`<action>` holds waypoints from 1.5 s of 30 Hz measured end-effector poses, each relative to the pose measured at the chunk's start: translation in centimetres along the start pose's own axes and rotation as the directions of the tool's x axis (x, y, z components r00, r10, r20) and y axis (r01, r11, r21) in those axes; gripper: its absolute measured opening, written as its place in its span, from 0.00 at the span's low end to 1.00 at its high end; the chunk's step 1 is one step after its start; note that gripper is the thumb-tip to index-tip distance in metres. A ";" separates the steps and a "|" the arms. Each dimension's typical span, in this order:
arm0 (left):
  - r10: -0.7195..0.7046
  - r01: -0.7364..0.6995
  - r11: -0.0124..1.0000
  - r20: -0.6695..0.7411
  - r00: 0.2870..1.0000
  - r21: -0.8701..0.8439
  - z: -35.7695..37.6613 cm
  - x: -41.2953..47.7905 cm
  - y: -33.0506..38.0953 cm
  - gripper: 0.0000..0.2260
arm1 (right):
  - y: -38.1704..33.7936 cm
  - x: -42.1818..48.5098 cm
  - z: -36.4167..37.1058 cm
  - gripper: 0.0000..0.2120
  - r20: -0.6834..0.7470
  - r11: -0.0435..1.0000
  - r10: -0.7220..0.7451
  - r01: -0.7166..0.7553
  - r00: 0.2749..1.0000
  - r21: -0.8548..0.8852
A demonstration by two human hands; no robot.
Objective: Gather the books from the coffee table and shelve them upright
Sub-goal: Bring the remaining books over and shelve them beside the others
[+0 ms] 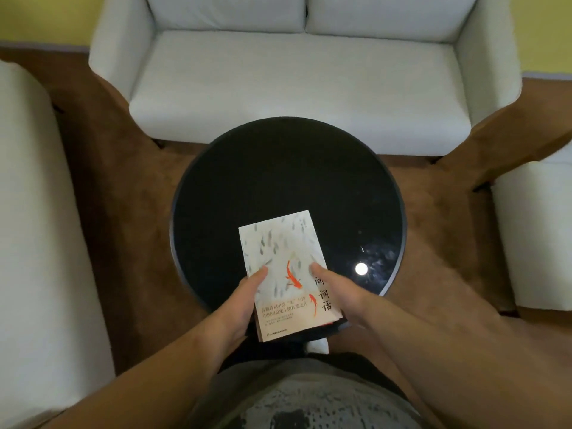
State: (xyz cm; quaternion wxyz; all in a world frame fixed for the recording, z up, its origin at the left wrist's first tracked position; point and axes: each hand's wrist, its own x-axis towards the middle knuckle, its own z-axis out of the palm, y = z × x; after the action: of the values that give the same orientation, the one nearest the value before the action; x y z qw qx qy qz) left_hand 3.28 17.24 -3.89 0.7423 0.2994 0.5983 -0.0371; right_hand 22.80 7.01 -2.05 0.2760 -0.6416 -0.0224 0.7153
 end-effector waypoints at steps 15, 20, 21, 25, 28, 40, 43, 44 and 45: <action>0.059 -0.056 0.977 0.010 0.998 -0.205 2.4 -2.6 -4.0 0.17 | 5.5 1.4 -1.8 0.24 0.027 0.999 -0.028 0.029 0.999 -0.041; 0.057 -0.074 0.967 -0.075 0.996 -0.243 3.2 -3.3 -4.1 0.15 | 4.8 0.8 -2.3 0.21 0.041 0.998 -0.032 0.035 0.999 -0.058; 0.063 -0.081 0.970 -0.087 0.994 -0.230 3.2 -3.2 -4.2 0.16 | 4.3 0.7 -2.4 0.19 0.051 0.996 -0.045 0.048 0.998 -0.069; 0.054 -0.075 0.967 -0.088 0.995 -0.245 3.3 -3.0 -4.6 0.19 | 2.4 0.7 -2.3 0.17 0.085 0.998 -0.026 0.031 0.996 -0.058; 0.035 -0.061 0.953 -0.090 0.995 -0.298 3.2 -2.8 -4.0 0.20 | 1.9 0.9 -1.4 0.23 0.112 1.000 0.021 -0.021 0.993 -0.001; -0.042 -0.002 0.950 -0.133 0.990 -0.311 4.3 -2.9 -6.2 0.27 | 3.8 -0.2 -3.1 0.26 0.170 1.000 0.013 -0.016 0.985 0.015; -0.002 -0.020 0.949 -0.070 0.998 -0.315 5.2 -3.5 -7.5 0.30 | 5.5 -0.4 -3.3 0.26 0.143 0.999 0.016 -0.011 0.990 -0.038; 0.020 -0.038 0.948 -0.061 0.998 -0.315 5.3 -3.6 -7.8 0.30 | 5.9 -0.5 -3.3 0.26 0.130 0.999 0.014 -0.008 0.991 -0.049; 0.029 -0.046 0.949 -0.059 0.998 -0.312 5.3 -3.7 -8.1 0.29 | 6.4 -0.6 -3.4 0.26 0.128 0.998 0.007 0.001 0.992 -0.056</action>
State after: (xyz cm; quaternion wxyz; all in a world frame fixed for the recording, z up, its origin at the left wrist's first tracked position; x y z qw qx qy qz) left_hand 3.44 6.89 -3.26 0.7648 0.1901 0.6104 0.0805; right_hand 23.62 0.30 -4.58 0.2548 -0.6018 -0.0592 0.7546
